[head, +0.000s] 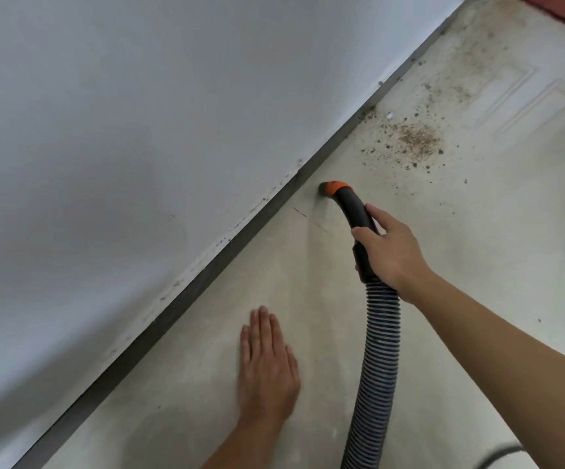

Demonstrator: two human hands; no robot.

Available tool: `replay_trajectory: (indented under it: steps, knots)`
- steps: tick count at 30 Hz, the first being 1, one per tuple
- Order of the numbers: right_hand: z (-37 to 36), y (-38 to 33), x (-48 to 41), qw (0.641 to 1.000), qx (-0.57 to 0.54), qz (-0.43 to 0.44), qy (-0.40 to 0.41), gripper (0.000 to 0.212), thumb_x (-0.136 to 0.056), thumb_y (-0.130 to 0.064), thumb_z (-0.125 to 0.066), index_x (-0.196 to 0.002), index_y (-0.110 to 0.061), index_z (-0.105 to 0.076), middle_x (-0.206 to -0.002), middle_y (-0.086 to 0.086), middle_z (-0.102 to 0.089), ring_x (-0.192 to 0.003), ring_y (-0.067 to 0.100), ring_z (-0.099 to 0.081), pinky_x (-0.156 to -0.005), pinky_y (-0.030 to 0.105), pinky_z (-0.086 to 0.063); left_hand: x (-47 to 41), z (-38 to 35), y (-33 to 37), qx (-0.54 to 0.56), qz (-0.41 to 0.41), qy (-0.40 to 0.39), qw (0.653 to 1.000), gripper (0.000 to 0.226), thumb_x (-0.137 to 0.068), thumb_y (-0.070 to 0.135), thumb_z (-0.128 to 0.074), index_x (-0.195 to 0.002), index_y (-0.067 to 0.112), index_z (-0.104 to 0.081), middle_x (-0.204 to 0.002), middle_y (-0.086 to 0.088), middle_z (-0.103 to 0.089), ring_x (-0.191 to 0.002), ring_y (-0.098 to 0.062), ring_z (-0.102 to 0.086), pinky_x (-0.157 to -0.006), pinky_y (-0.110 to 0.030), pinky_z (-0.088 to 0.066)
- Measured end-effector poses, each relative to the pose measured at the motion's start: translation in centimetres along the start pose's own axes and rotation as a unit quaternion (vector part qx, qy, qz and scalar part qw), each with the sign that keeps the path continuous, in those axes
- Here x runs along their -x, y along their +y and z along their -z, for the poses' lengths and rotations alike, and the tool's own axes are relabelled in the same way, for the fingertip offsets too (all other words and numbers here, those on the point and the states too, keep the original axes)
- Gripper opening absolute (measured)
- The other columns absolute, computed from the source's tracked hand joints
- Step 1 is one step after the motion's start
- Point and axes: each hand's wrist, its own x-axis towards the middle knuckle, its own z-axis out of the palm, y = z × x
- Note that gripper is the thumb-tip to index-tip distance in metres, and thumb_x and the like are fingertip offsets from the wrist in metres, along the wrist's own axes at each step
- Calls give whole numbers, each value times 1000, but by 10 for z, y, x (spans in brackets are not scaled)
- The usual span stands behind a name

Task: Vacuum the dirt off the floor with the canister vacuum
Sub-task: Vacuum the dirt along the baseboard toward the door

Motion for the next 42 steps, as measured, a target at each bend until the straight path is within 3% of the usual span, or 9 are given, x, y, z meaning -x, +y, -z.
replay_trajectory:
  steps: [5, 9, 13, 17, 20, 24, 28, 35, 42]
  knots:
    - [38, 30, 0, 999, -36, -27, -5, 57, -91, -33, -61, -146, -41, -44, -114, 11, -68, -86, 34, -70, -77, 52, -61, 2, -1, -8, -32, 4, -7, 999, 60, -93, 30, -30, -142, -4, -35, -155, -18, -28, -146, -28, -21, -117, -44, -14]
    - [78, 44, 2, 997, -57, -49, -28, 56, -92, -32, -60, -145, -40, -45, -113, 9, -69, -83, 31, -70, -74, 48, -62, -2, 4, -3, -63, 24, -43, 997, 64, -98, 43, -13, -145, 7, -38, -155, -17, -29, -147, -26, -11, -118, -44, -8]
    - [113, 54, -12, 988, -128, -74, -46, 57, -92, -29, -60, -147, -34, -44, -113, 14, -68, -81, 34, -69, -69, 46, -62, -28, 23, 33, -100, 101, -153, 978, 62, -94, 49, -27, -139, 14, -52, -145, -28, -41, -133, -48, -38, -104, -59, -36]
    - [131, 40, -17, 940, -304, -105, -117, 45, -97, -15, -58, -139, -29, -51, -90, 21, -67, -63, 30, -61, -57, 37, -57, -54, 53, 59, -71, 129, -261, 954, 76, -98, 43, -41, -154, 26, 7, -157, -22, 21, -144, -47, 12, -117, -54, -15]
    - [134, 17, -30, 912, -380, -71, -136, 38, -100, -15, -54, -131, -35, -52, -83, 20, -67, -61, 30, -61, -52, 35, -52, -62, 69, 53, -82, 103, -292, 948, 94, -91, 40, -59, -153, 32, 12, -157, -13, 28, -145, -40, 19, -117, -52, -13]
    - [121, 2, -37, 887, -414, -47, -197, 37, -101, -19, -49, -135, -30, -54, -79, 17, -64, -60, 27, -61, -49, 35, -51, -69, 70, 33, -103, 78, -291, 948, 105, -85, 40, -68, -152, 33, 13, -157, -6, 30, -145, -34, 21, -118, -53, -10]
    - [113, 1, -24, 891, -380, -67, -240, 38, -101, -20, -49, -137, -33, -53, -82, 17, -65, -61, 27, -61, -50, 35, -51, -64, 75, 20, -71, 84, -288, 951, 99, -88, 30, -66, -154, 27, 8, -158, 1, 27, -147, -25, 19, -120, -46, -14]
    - [98, 4, 28, 891, -311, -75, -322, 43, -101, -19, -51, -140, -37, -51, -85, 20, -68, -63, 30, -61, -50, 33, -51, -2, 88, -18, -33, 173, -237, 955, 85, -93, 21, -58, -155, 22, 0, -160, -4, 20, -149, -24, 12, -116, -38, -24]
    - [56, 10, 90, 874, -284, -65, -390, 43, -99, -14, -53, -134, -40, -55, -82, 21, -68, -61, 30, -58, -51, 32, -51, 58, 87, -47, 6, 284, -150, 947, 75, -95, 32, -54, -154, 22, -8, -162, -7, 11, -149, -25, 6, -113, -40, -29]
